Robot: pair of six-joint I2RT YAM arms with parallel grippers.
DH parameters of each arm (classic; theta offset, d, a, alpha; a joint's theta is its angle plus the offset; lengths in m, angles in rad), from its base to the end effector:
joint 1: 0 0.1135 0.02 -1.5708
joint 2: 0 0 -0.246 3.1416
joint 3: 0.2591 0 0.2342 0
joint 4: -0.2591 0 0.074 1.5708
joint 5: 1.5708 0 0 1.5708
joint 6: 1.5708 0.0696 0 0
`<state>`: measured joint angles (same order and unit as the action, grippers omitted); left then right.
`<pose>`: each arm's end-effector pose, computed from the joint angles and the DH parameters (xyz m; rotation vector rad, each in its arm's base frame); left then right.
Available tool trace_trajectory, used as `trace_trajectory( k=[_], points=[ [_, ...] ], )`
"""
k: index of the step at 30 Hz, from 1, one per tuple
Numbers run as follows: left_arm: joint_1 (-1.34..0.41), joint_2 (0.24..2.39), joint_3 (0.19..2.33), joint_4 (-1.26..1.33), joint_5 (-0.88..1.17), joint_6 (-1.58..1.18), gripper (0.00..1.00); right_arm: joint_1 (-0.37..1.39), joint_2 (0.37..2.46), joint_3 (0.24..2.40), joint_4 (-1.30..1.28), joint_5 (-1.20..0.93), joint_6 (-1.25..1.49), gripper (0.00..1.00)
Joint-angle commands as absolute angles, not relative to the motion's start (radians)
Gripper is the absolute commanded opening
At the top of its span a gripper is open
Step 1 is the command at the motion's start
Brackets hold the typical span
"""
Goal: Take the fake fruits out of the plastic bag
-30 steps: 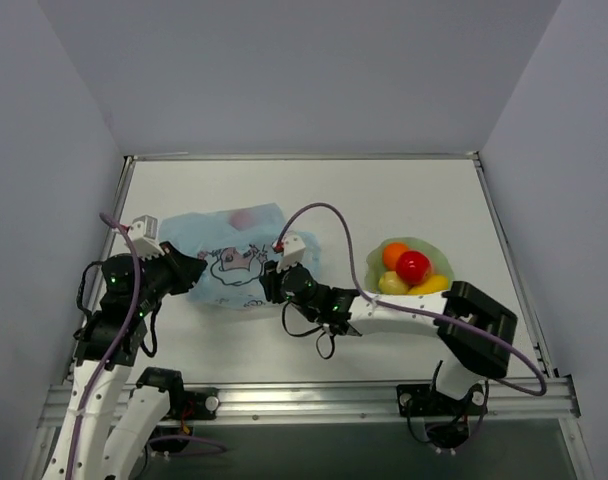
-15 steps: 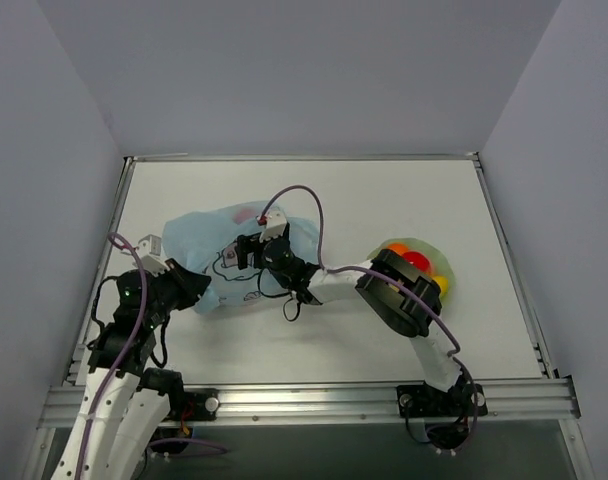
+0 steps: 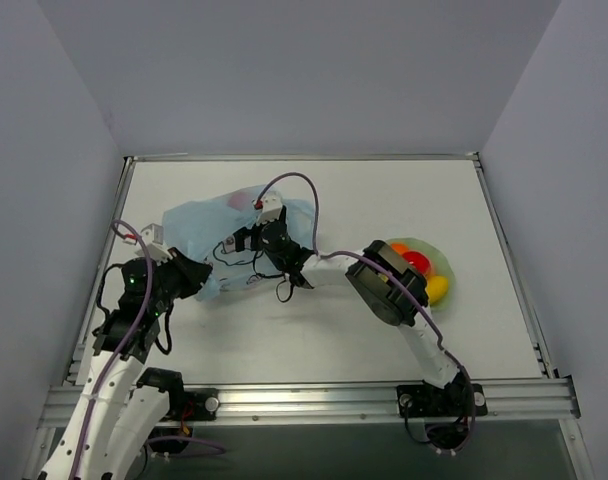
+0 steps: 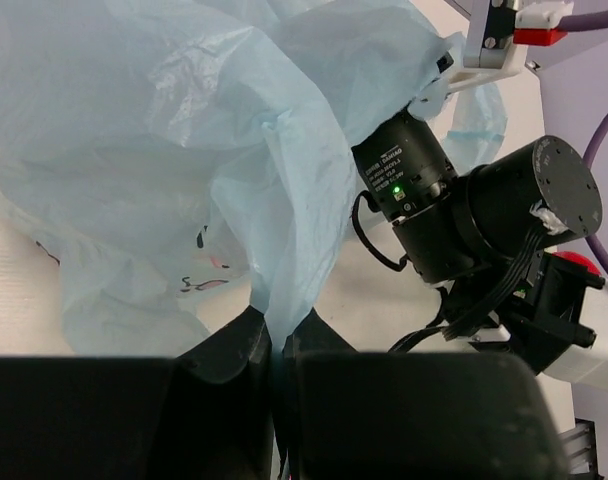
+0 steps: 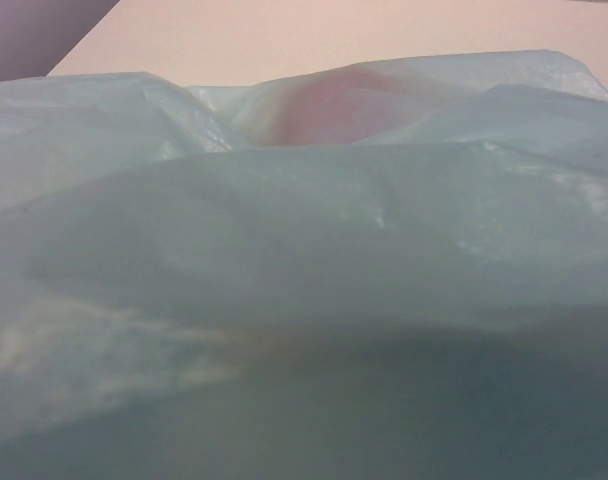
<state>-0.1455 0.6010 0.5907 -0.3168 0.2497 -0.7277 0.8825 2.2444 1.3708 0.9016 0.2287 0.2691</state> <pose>0.1737 -0.0428 0.2648 -0.3950 1.9347 -0.8197 0.3340 0.3812 0.1747 -0.2990 1.5619 0.7322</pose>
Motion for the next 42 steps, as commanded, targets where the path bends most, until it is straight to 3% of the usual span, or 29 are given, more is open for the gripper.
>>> trace_trajectory(
  k=[1, 9, 16, 19, 20, 23, 24, 27, 28, 33, 42],
  points=[
    [-0.158, 0.624, 0.698, -0.273, 0.267, -0.739, 0.02, 0.899, 2.144, 1.368, 0.998, 0.224, 0.213, 0.84],
    [-0.183, 0.381, 0.680, -0.507, 0.158, -0.729, 0.02, 1.052, 1.696, 1.001, 1.257, 0.460, -0.087, 0.88],
    [-0.186, 0.302, 0.621, -0.563, 0.166, -0.742, 0.02, 1.091, 1.657, 0.754, 1.244, 0.460, 0.119, 0.84],
    [-0.186, 0.375, 0.641, -0.539, 0.227, -0.712, 0.19, 1.106, 1.669, 0.689, 1.262, 0.463, 0.204, 0.82],
    [-0.186, 0.394, 0.664, -0.538, 0.241, -0.700, 0.32, 1.106, 1.664, 0.683, 1.269, 0.456, 0.215, 0.81],
    [-0.186, 0.442, 0.728, -0.567, 0.262, -0.632, 0.52, 1.111, 1.628, 0.715, 1.188, 0.442, 0.215, 0.75],
    [-0.186, 0.449, 0.789, -0.581, 0.250, -0.617, 0.66, 1.112, 1.605, 0.715, 1.165, 0.434, 0.209, 0.73],
    [-0.186, 0.494, 0.943, -0.635, 0.258, -0.527, 0.87, 1.120, 1.560, 0.721, 1.112, 0.431, 0.206, 0.69],
    [-0.186, 0.508, 0.987, -0.675, 0.273, -0.508, 0.89, 1.120, 1.551, 0.721, 1.097, 0.442, 0.207, 0.69],
    [-0.186, 0.598, 1.219, -0.758, 0.344, -0.422, 0.91, 1.120, 1.468, 0.690, 1.019, 0.462, 0.224, 0.67],
    [-0.167, 0.975, 1.411, -0.663, 0.212, -0.355, 0.80, 1.121, 1.348, 0.634, 0.910, 0.474, 0.259, 0.68]
  ],
)
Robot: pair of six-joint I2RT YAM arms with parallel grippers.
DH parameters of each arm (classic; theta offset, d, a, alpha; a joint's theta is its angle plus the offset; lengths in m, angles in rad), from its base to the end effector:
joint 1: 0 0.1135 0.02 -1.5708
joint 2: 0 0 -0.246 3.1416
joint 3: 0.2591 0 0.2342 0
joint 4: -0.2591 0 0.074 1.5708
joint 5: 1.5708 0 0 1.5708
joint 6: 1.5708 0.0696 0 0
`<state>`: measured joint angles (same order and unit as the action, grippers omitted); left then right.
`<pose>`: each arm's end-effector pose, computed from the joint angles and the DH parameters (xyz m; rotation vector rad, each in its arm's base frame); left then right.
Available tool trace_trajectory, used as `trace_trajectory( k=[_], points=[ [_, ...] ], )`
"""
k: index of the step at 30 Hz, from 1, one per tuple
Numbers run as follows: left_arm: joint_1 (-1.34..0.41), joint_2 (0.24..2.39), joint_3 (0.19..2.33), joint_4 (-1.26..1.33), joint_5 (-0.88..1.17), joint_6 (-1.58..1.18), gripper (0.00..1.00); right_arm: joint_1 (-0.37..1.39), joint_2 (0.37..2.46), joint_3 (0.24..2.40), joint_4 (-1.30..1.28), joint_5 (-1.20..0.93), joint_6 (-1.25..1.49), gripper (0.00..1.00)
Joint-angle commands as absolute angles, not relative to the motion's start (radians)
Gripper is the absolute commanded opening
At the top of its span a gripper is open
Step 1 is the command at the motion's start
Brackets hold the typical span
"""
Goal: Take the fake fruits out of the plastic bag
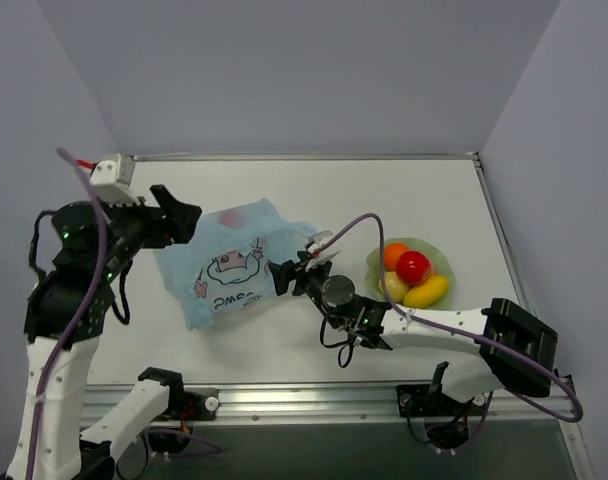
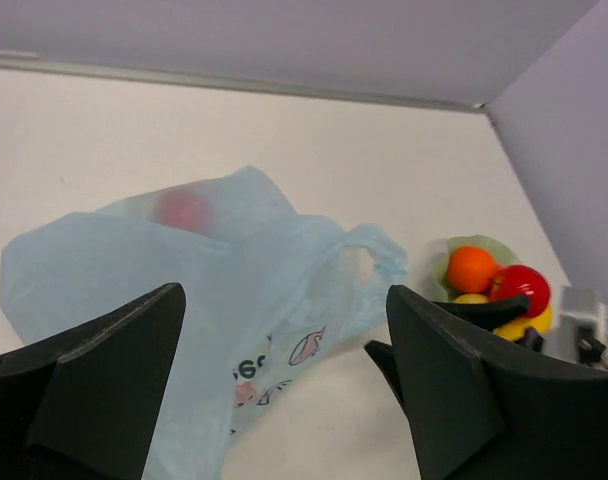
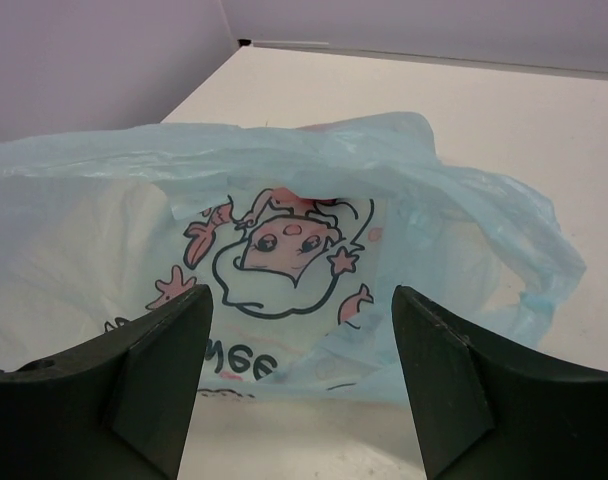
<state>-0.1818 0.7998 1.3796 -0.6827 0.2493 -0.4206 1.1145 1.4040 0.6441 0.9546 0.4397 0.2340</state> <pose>0.1403 -0.0432 0.4496 -0.0117 1.7137 -0.6595 0.1672 0.2733 0.2701 -0.2512 1.4224 0.8152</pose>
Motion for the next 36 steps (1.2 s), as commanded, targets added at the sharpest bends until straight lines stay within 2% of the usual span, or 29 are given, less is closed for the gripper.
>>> trace_trajectory(
  k=[1, 6, 10, 14, 18, 24, 30, 36],
  points=[
    [-0.154, 1.071, 1.433, -0.661, 0.224, -0.345, 0.79, 1.123, 1.341, 0.630, 0.899, 0.469, 0.265, 0.68],
    [-0.008, 1.340, 1.552, -0.634, 0.463, -0.313, 0.75, 1.157, 1.304, 0.618, 0.882, 0.437, 0.282, 0.68],
    [0.069, 1.566, 1.605, -0.669, 0.529, -0.315, 0.74, 1.181, 1.315, 0.637, 0.855, 0.426, 0.273, 0.68],
    [0.113, 1.718, 1.651, -0.726, 0.554, -0.255, 0.74, 1.209, 1.312, 0.643, 0.847, 0.428, 0.273, 0.69],
    [0.195, 1.857, 1.649, -0.664, 0.708, -0.267, 0.73, 1.232, 1.299, 0.643, 0.845, 0.428, 0.270, 0.69],
    [0.256, 2.038, 1.681, -0.647, 0.828, -0.200, 0.70, 1.258, 1.276, 0.640, 0.836, 0.454, 0.256, 0.70],
    [0.247, 2.086, 1.674, -0.559, 0.937, -0.259, 0.69, 1.262, 1.293, 0.647, 0.834, 0.465, 0.244, 0.70],
    [0.250, 2.105, 1.686, -0.552, 0.870, -0.239, 0.69, 1.264, 1.330, 0.661, 0.836, 0.451, 0.247, 0.71]
  ],
)
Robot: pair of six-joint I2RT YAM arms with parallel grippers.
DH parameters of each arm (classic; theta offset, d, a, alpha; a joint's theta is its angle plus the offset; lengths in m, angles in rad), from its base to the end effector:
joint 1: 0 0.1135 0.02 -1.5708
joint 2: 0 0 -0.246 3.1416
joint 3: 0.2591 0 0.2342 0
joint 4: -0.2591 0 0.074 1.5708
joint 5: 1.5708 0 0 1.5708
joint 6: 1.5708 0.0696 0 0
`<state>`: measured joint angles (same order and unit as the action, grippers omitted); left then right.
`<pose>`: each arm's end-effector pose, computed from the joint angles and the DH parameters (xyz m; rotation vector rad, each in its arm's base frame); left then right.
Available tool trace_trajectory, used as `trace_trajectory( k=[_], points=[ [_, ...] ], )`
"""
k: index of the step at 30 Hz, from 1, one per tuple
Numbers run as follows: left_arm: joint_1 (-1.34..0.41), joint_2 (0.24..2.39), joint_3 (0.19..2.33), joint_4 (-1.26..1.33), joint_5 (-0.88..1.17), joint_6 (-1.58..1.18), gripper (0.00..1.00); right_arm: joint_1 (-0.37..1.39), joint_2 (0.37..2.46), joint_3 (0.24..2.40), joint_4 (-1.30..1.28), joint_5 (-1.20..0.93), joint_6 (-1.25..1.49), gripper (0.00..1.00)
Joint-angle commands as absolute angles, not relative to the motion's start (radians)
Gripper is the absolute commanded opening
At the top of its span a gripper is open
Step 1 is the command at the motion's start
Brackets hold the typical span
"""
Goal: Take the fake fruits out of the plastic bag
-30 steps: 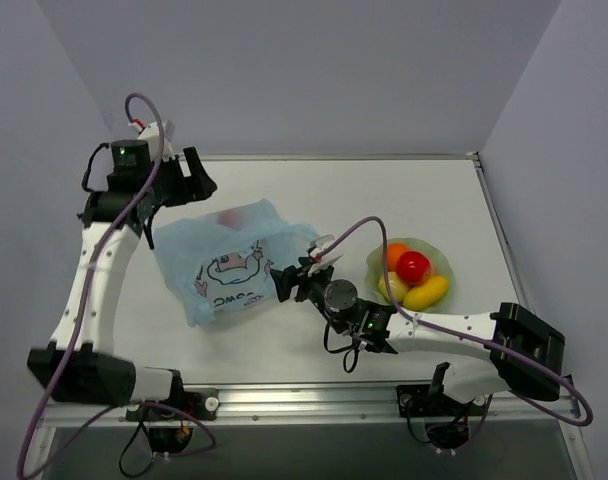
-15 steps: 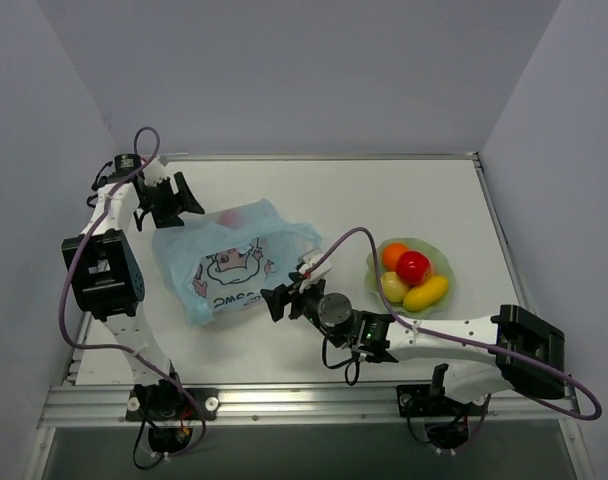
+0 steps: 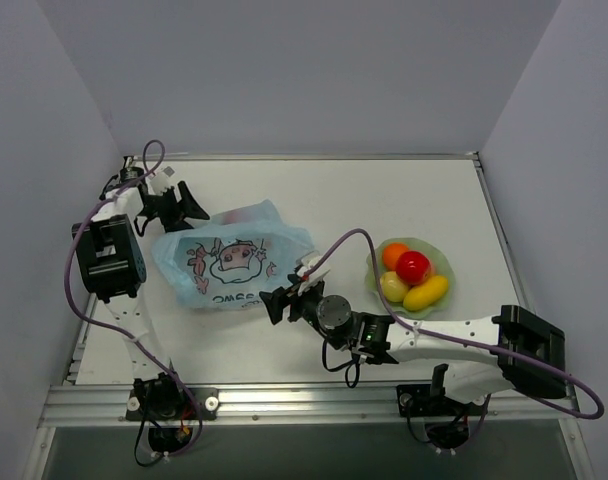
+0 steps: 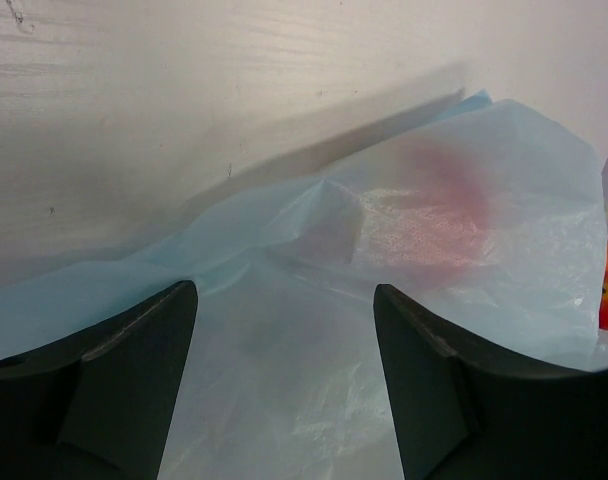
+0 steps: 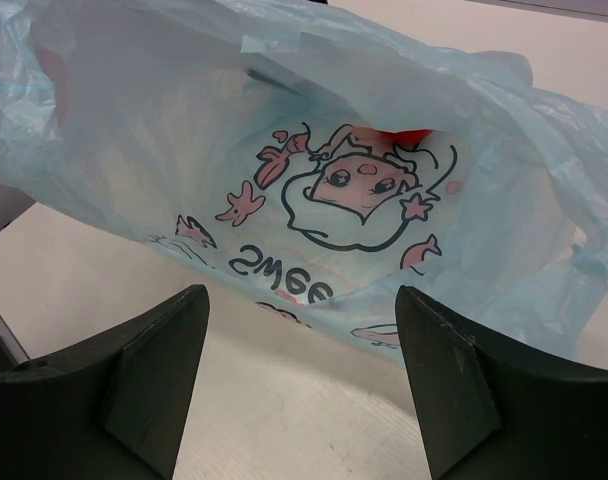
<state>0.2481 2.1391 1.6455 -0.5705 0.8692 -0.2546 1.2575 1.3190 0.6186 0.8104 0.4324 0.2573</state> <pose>0.4375 0.0560 0.1624 -0.3203 2.4171 -1.1258 0.1223 0.2829 0.2668 -0.3949 1.4868 0.9077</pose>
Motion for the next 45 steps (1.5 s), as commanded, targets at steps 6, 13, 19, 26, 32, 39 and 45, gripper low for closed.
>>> trace_trajectory(
  k=[6, 13, 19, 26, 32, 39, 45],
  points=[
    [0.233, 2.091, 1.603, -0.424, 0.879, -0.301, 0.24, 1.264, 1.345, 0.670, 0.841, 0.436, 0.250, 0.71],
    [0.241, 1.991, 1.516, -0.241, 0.908, -0.425, 0.02, 1.264, 1.348, 0.675, 0.836, 0.442, 0.249, 0.71],
    [0.235, 1.856, 1.430, -0.133, 0.884, -0.518, 0.02, 1.264, 1.342, 0.672, 0.836, 0.466, 0.250, 0.71],
    [0.210, 1.830, 1.517, -0.259, 0.764, -0.361, 0.20, 1.264, 1.318, 0.673, 0.808, 0.471, 0.252, 0.71],
    [0.209, 1.999, 1.714, -0.437, 0.798, -0.138, 0.57, 1.264, 1.327, 0.684, 0.795, 0.453, 0.250, 0.71],
    [0.173, 2.264, 2.026, -0.633, 0.916, -0.043, 0.73, 1.269, 1.362, 0.715, 0.772, 0.400, 0.245, 0.72],
    [0.164, 2.381, 2.111, -0.669, 1.043, -0.070, 0.76, 1.272, 1.387, 0.722, 0.779, 0.410, 0.232, 0.72]
  ],
)
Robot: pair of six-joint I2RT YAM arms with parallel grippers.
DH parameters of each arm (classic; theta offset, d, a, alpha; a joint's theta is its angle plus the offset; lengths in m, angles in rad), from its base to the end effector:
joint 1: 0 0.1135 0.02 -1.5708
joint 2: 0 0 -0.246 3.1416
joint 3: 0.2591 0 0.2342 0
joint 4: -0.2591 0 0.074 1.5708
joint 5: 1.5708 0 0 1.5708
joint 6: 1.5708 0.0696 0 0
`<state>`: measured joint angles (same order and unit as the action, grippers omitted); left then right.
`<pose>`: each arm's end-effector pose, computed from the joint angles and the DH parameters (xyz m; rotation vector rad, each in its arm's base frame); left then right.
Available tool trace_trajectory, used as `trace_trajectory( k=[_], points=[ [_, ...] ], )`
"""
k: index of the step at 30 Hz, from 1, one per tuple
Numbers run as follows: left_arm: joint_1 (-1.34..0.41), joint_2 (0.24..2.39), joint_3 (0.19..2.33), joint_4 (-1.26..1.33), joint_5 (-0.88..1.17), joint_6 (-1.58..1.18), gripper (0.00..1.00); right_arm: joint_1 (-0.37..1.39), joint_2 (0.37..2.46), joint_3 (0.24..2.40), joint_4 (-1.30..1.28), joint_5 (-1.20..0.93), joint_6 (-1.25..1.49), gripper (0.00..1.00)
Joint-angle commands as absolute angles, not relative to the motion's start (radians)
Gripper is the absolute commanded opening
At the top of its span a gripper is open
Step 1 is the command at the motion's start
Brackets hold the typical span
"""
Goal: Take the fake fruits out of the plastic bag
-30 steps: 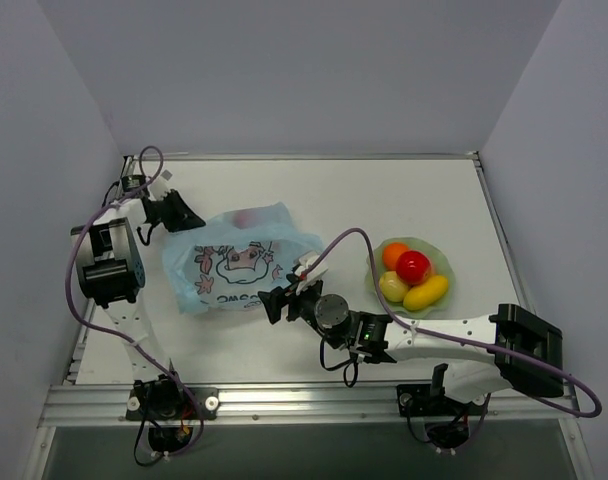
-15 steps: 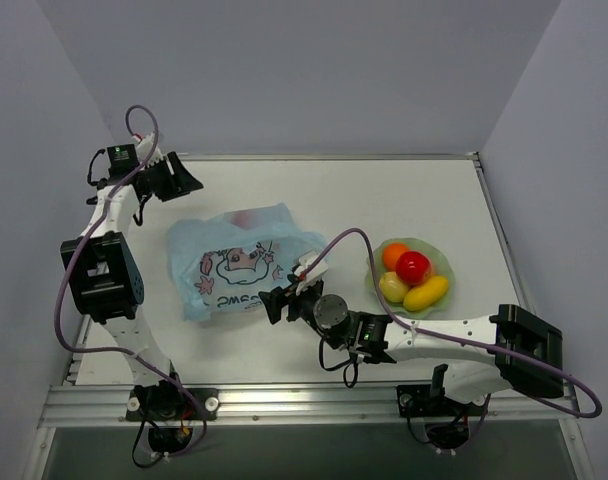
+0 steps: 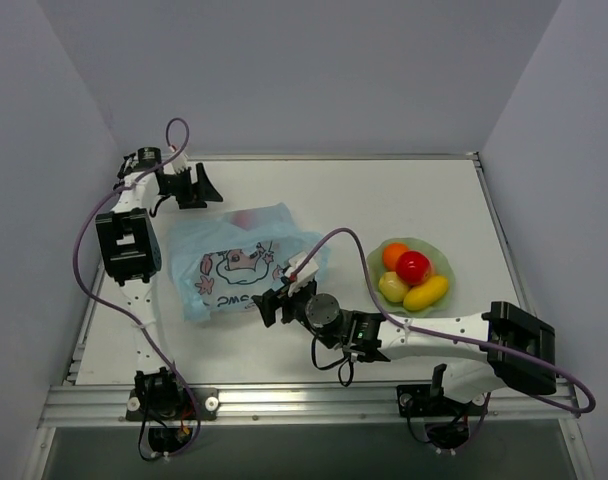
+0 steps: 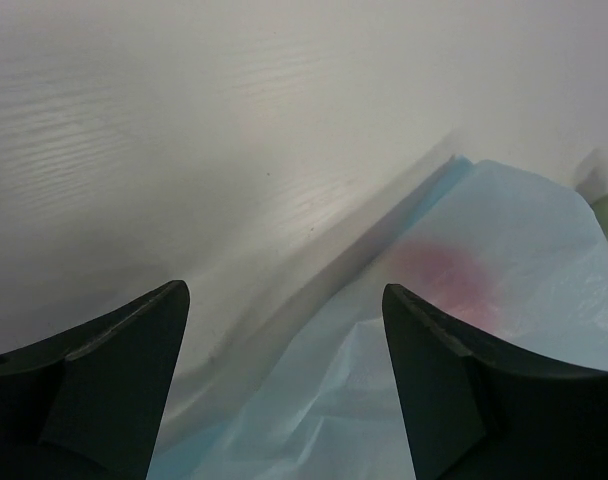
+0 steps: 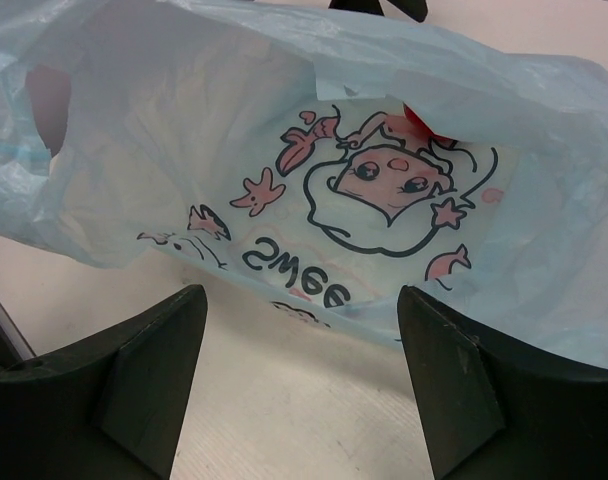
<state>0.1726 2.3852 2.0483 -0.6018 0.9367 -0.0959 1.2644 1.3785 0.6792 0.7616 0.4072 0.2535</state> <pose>0.5027 0.0307 0.1712 0.0680 2.2882 -1.1134 0.1236 0.2992 0.2638 -0.4514 1.5174 0.9009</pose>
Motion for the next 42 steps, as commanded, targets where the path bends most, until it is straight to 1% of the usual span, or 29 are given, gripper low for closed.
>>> trace_trajectory(
  k=[1, 2, 9, 11, 12, 13, 14, 16, 17, 19, 20, 21, 24, 25, 26, 28, 29, 31, 32, 33, 36, 39, 40, 41, 42],
  points=[
    [0.161, 2.387, 2.103, -0.664, 1.067, -0.078, 0.77, 1.270, 1.388, 0.723, 0.779, 0.411, 0.230, 0.73],
    [0.160, 2.391, 2.102, -0.666, 1.098, -0.081, 0.77, 1.270, 1.385, 0.723, 0.781, 0.417, 0.230, 0.73],
    [0.123, 2.393, 2.026, -0.710, 1.069, -0.025, 0.77, 1.270, 1.351, 0.709, 0.790, 0.411, 0.233, 0.76],
    [0.121, 2.385, 1.997, -0.707, 1.074, -0.025, 0.73, 1.270, 1.344, 0.703, 0.788, 0.407, 0.238, 0.77],
    [0.123, 2.379, 1.988, -0.704, 1.074, -0.023, 0.70, 1.269, 1.341, 0.701, 0.785, 0.405, 0.239, 0.77],
    [0.123, 2.375, 1.977, -0.698, 1.074, -0.023, 0.61, 1.270, 1.344, 0.701, 0.782, 0.405, 0.242, 0.77],
    [0.123, 2.356, 1.951, -0.674, 1.074, -0.034, 0.53, 1.270, 1.345, 0.701, 0.781, 0.405, 0.247, 0.78],
    [0.123, 2.336, 1.925, -0.643, 1.078, -0.051, 0.42, 1.270, 1.347, 0.699, 0.782, 0.402, 0.252, 0.78],
    [0.123, 2.315, 1.911, -0.614, 1.080, -0.067, 0.23, 1.270, 1.348, 0.698, 0.785, 0.402, 0.255, 0.78],
    [0.123, 2.289, 1.870, -0.565, 1.081, -0.096, 0.13, 1.270, 1.351, 0.699, 0.788, 0.402, 0.255, 0.78],
    [0.124, 2.266, 1.856, -0.534, 1.081, -0.118, 0.04, 1.270, 1.353, 0.701, 0.790, 0.403, 0.256, 0.78],
    [0.126, 2.254, 1.844, -0.526, 1.080, -0.129, 0.02, 1.270, 1.354, 0.703, 0.788, 0.403, 0.253, 0.78],
    [0.127, 2.186, 1.807, -0.428, 1.088, -0.207, 0.02, 1.272, 1.370, 0.718, 0.776, 0.413, 0.245, 0.77],
    [0.127, 2.162, 1.754, -0.375, 1.091, -0.240, 0.02, 1.272, 1.373, 0.719, 0.776, 0.414, 0.247, 0.77],
    [0.127, 2.108, 1.723, -0.263, 1.089, -0.282, 0.02, 1.272, 1.374, 0.719, 0.778, 0.413, 0.250, 0.76],
    [0.129, 2.056, 1.636, -0.155, 1.077, -0.409, 0.02, 1.272, 1.379, 0.710, 0.791, 0.423, 0.261, 0.73],
    [0.127, 2.010, 1.609, -0.053, 1.078, -0.493, 0.02, 1.272, 1.382, 0.704, 0.799, 0.432, 0.262, 0.71],
    [0.127, 1.968, 1.559, 0.055, 1.083, -0.573, 0.02, 1.263, 1.397, 0.704, 0.786, 0.468, 0.262, 0.61],
    [0.123, 1.935, 1.505, 0.151, 1.092, -0.642, 0.02, 1.255, 1.405, 0.712, 0.767, 0.472, 0.267, 0.57],
    [0.121, 1.922, 1.482, 0.185, 1.097, -0.666, 0.02, 1.243, 1.414, 0.719, 0.728, 0.474, 0.273, 0.55],
    [0.115, 1.914, 1.454, 0.157, 1.091, -0.640, 0.02, 1.174, 1.437, 0.719, 0.729, 0.442, 0.320, 0.55],
    [0.107, 1.951, 1.482, 0.036, 1.042, -0.562, 0.03, 1.129, 1.471, 0.724, 0.756, 0.402, 0.330, 0.58],
    [0.107, 1.965, 1.495, 0.006, 1.031, -0.548, 0.06, 1.121, 1.501, 0.732, 0.758, 0.399, 0.327, 0.59],
    [0.106, 1.994, 1.505, -0.044, 1.023, -0.532, 0.17, 1.106, 1.517, 0.748, 0.756, 0.397, 0.325, 0.59],
    [0.104, 2.005, 1.514, -0.051, 1.005, -0.529, 0.23, 1.094, 1.554, 0.755, 0.759, 0.394, 0.325, 0.60]
  ],
)
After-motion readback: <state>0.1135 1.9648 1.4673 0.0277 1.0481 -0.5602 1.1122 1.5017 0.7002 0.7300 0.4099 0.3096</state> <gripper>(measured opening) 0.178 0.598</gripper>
